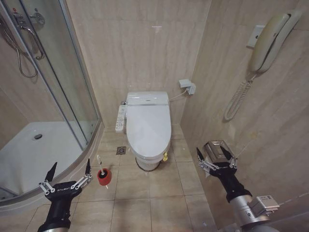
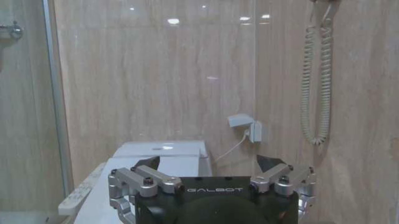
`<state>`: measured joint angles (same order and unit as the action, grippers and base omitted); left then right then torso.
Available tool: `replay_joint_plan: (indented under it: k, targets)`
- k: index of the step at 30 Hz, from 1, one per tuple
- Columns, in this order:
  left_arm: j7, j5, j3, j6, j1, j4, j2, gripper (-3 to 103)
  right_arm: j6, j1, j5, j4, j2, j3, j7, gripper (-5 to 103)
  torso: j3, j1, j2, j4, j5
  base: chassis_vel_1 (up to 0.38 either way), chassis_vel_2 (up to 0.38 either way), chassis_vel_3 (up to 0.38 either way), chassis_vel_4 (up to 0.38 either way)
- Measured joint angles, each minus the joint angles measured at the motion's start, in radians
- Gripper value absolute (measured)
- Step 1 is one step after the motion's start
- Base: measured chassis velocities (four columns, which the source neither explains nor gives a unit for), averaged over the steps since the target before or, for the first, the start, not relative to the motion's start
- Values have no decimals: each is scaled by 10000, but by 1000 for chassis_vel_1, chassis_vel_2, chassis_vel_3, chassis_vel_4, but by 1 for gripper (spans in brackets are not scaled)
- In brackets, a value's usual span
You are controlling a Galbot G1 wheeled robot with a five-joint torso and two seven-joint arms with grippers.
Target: Open the toilet lid, clean the toilet bowl with a toilet brush, close the toilet lid, and flush.
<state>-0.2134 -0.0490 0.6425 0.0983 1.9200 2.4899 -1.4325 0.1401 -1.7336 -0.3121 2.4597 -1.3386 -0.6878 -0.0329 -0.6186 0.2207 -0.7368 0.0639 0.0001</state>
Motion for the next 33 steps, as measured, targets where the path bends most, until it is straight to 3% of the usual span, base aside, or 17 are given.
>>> replay_joint_plan:
  k: [33]
  targets:
    - [0, 0, 0, 0, 0, 0, 0, 100, 0, 0, 0, 0, 0, 0, 0, 100, 0, 2, 1, 1, -2, -3, -4, 2, 2]
